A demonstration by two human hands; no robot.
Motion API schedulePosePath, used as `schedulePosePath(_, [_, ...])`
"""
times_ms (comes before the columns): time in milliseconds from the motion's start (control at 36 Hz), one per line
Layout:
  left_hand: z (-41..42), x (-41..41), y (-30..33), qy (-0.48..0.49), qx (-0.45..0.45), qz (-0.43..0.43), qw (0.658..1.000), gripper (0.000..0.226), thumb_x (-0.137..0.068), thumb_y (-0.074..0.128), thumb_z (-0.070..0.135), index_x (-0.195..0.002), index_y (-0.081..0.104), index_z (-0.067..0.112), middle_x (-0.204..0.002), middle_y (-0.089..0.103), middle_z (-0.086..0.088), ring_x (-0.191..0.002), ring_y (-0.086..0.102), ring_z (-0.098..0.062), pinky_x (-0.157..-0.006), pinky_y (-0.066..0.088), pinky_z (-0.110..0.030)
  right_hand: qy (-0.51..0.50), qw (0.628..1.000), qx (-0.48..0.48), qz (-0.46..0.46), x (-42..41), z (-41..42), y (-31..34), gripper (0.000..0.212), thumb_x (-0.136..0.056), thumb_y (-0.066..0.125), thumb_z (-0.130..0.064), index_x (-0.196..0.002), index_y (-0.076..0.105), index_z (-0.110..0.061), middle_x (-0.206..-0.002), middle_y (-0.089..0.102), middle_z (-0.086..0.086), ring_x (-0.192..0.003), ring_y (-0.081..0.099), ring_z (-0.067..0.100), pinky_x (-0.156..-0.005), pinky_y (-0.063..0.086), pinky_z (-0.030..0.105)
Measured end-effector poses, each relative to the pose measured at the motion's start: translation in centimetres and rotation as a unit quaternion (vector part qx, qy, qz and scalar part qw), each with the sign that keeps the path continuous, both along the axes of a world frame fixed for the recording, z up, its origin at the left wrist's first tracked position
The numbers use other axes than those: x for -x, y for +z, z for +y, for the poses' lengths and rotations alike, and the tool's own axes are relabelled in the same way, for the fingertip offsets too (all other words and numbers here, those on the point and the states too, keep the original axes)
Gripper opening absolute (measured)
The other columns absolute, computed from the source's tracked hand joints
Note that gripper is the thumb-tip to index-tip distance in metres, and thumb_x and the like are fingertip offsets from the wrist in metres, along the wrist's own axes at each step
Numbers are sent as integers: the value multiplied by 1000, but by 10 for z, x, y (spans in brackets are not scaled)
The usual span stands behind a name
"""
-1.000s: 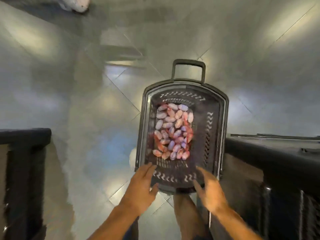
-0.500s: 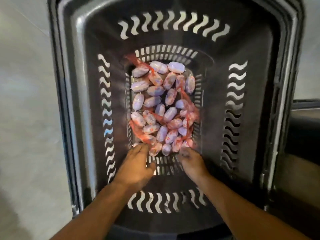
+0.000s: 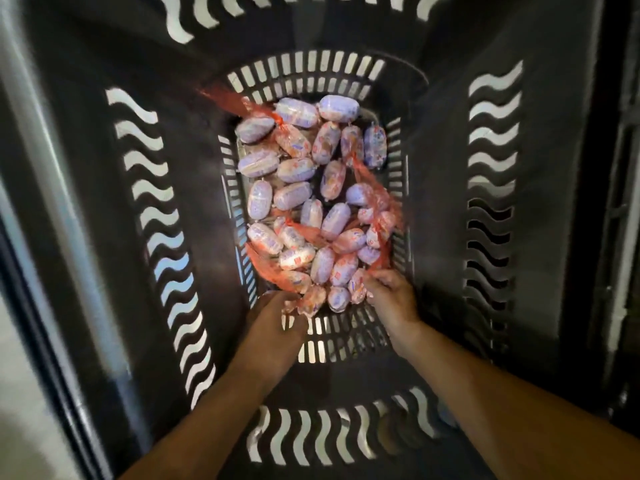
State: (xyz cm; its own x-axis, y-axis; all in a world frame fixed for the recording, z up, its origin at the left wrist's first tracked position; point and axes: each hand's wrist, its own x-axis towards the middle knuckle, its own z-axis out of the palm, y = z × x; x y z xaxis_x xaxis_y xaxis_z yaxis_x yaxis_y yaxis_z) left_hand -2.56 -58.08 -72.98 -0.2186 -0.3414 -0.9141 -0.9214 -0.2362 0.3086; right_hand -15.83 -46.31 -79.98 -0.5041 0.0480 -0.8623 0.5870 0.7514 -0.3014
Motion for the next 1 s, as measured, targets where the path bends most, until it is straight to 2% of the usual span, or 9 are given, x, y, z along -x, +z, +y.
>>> schedulePosePath(56, [-4, 2, 1, 10, 5, 6, 1000, 34, -98, 60, 20, -131, 57, 30, -130, 57, 4, -116, 58, -20, -103, 48, -44, 47, 998, 2, 35, -2, 2, 9, 18, -99, 64, -13, -107, 66, 3, -105, 65, 12, -98, 59, 23, -78, 47, 27])
schedulePosePath(111, [-7, 5, 1, 28, 16, 20, 999, 40, -97, 60, 16, -134, 53, 29, -131, 54, 3, -115, 59, -23, -103, 49, -45, 81, 994, 3, 78, -6, 4, 19, 14, -101, 60, -20, -105, 62, -6, -109, 64, 7, -102, 59, 22, -79, 47, 27])
schedulePosePath(194, [-10, 12, -6, 65, 66, 42, 995, 52, -94, 59, 5, -141, 47, 25, -140, 49, 1, -129, 49, -15, -112, 41, -36, 74, 988, 39, 131, -11, 3, 33, 4, -102, 55, -20, -101, 57, -16, -111, 64, 8, -105, 60, 22, -86, 48, 29])
schedulePosePath(361, [-14, 37, -41, 68, 141, 63, 986, 70, -96, 58, 5, -156, 25, 17, -158, 31, -2, -146, 29, -18, -122, 27, -39, 95, 979, 63, 169, -25, 2, 45, 13, -104, 52, -21, -95, 56, -30, -96, 64, -11, -88, 59, 0, -71, 43, 11])
schedulePosePath(528, [-18, 50, -80, 55, 249, 74, 964, 53, -97, 60, 11, -146, 42, 14, -148, 42, -5, -142, 30, -19, -122, 26, -39, 117, 980, 26, 160, -24, 14, 34, 12, -105, 46, -28, -102, 56, -23, -91, 59, -10, -82, 56, -1, -65, 40, 18])
schedulePosePath(694, [-21, 47, -92, 35, 345, 150, 926, 53, -94, 58, -1, -144, 50, 15, -151, 40, -4, -144, 32, -18, -122, 27, -34, 131, 977, 9, 170, -18, 12, 24, 14, -106, 46, -26, -99, 56, -19, -86, 57, -11, -75, 55, -4, -60, 41, 4])
schedulePosePath(806, [-22, 40, -92, 13, 358, 150, 922, 26, -96, 61, 5, -121, 69, 9, -129, 61, -5, -126, 49, -23, -106, 25, -6, 134, 977, 7, 163, -17, 8, 22, 12, -106, 46, -27, -100, 55, -23, -96, 61, -1, -80, 54, -1, -58, 39, 0])
schedulePosePath(861, [-23, 38, -86, 18, 356, 152, 922, 22, -97, 61, 6, -117, 70, 7, -121, 65, -5, -119, 52, -22, -99, 25, -3, 136, 978, -3, 155, -17, 7, 23, 12, -107, 45, -29, -104, 55, -23, -105, 62, 2, -85, 56, 6, -57, 41, 3])
schedulePosePath(1000, [-23, 32, -68, 45, 325, 164, 930, 27, -104, 52, 20, -108, 71, 2, -99, 64, -3, -100, 59, -28, -93, 47, -34, 123, 984, -13, 125, -15, 9, 35, 17, -107, 45, -25, -108, 58, -13, -109, 65, 4, -95, 61, 17, -64, 41, 13])
